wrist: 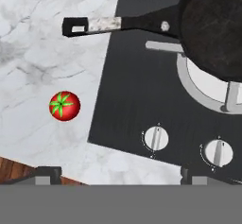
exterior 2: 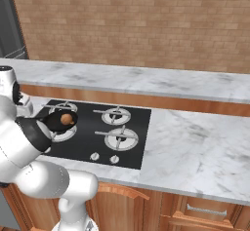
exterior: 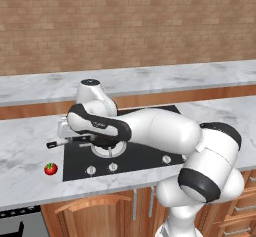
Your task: Place the pan on the front left burner on the stove. Then place the tomato and the onion in the pan and turn on the front left burner.
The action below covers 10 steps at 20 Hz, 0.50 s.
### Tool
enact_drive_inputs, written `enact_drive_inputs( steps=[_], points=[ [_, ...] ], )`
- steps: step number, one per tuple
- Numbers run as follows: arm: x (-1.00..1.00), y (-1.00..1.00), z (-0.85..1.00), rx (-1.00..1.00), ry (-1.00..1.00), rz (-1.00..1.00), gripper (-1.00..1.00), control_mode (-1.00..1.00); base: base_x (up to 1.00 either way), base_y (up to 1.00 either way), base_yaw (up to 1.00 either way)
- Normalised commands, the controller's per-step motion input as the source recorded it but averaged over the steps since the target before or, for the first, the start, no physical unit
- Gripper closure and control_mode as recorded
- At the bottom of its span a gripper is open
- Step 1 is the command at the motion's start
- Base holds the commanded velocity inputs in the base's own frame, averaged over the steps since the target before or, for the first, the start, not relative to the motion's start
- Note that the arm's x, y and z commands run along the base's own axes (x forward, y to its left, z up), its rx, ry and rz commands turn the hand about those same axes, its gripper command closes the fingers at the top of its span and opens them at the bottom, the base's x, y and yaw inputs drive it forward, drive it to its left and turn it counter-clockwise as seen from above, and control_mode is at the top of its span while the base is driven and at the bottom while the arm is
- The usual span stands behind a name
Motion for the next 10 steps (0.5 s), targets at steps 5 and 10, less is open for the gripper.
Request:
enact_drive_inputs(
  steps=[5,10],
  points=[
    [-0.44,0.41,0.00,-0.08,-0.06,0.21,-1.00,-1.00,0.00,0.00,0.00],
    [-0.21,0.32,-0.03,-0.14,-0.14,0.19,-1.00,-1.00,0.00,0.00,0.00]
  ],
)
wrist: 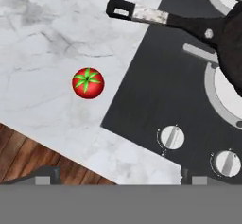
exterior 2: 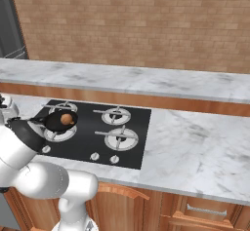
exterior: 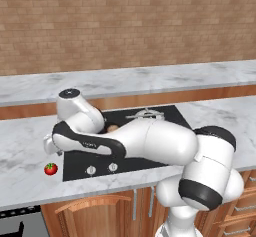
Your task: Place the pan on the front left burner on the stove. Then place the tomato and the onion in the pan and turn on the front left burner.
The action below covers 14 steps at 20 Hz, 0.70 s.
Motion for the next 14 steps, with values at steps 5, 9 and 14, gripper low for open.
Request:
enact_drive_inputs(
  steps=[5,9,14],
  points=[
    [-0.01,0.19,-0.09,-0.09,-0.12,0.20,-1.00,-1.00,0.00,0.00,0.00],
    [0.00,0.09,-0.23,0.00,-0.10,0.21,-1.00,-1.00,0.00,0.00,0.00],
    [0.00,0.05,-0.28,0.00,-0.03,0.18,-1.00,-1.00,0.00,0.00,0.00]
  ],
)
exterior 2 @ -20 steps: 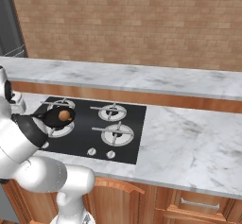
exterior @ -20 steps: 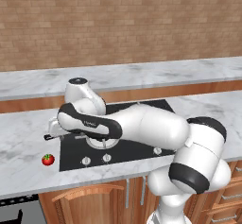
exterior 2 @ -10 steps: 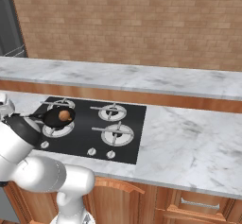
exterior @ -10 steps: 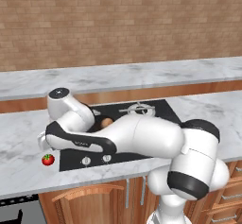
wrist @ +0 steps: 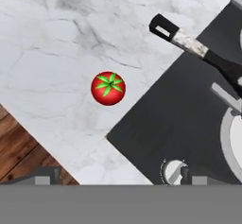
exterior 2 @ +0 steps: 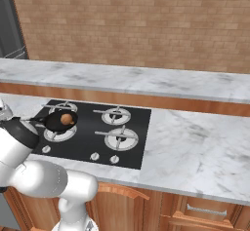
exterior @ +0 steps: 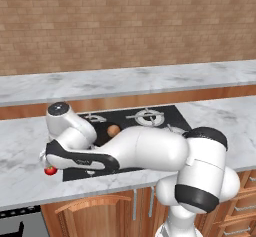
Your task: Place the pan on the front left burner on the stove. Then place the tomato and the onion in the pan and turn on the front left burner.
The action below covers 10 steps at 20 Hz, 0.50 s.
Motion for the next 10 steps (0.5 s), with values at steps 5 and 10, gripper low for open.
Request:
enact_drive_inputs(
  steps=[5,10],
  points=[
    [0.00,0.00,-0.26,0.00,0.00,0.13,-1.00,-1.00,0.00,0.00,0.00],
    [0.00,0.03,-0.18,0.03,0.00,0.10,-1.00,-1.00,0.00,0.00,0.00]
  ],
)
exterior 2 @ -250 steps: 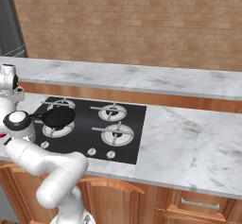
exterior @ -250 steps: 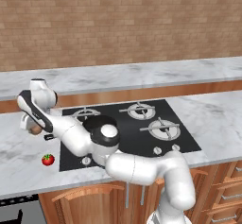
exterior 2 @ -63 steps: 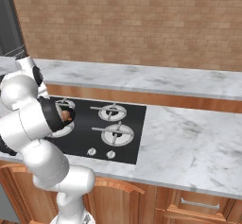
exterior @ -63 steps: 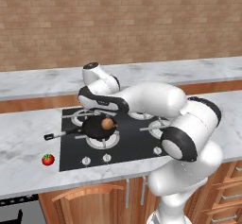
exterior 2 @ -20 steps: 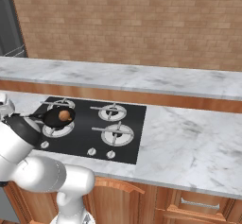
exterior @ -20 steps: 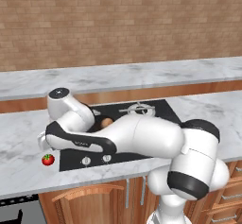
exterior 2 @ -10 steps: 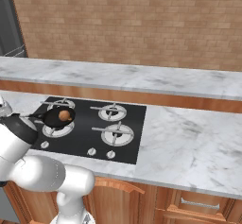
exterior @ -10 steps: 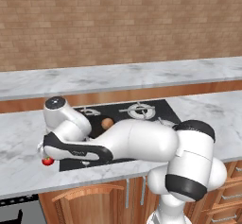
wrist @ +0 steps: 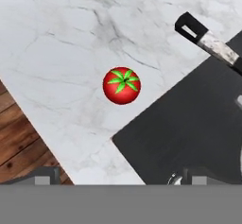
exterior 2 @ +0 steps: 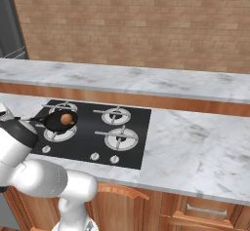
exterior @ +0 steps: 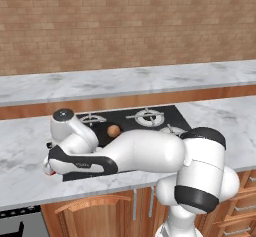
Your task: Place the pan on the front left burner on the stove. Then place the tomato and the onion in the pan and turn on the front left burner.
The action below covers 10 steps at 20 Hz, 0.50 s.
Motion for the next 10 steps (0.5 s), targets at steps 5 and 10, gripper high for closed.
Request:
enact_drive_inputs(
  steps=[5,10],
  points=[
    [0.00,0.08,-0.11,0.05,0.00,0.05,-1.00,-1.00,0.00,0.00,0.00],
    [0.00,0.09,-0.07,0.08,0.00,0.00,-1.00,-1.00,0.00,0.00,0.00]
  ],
)
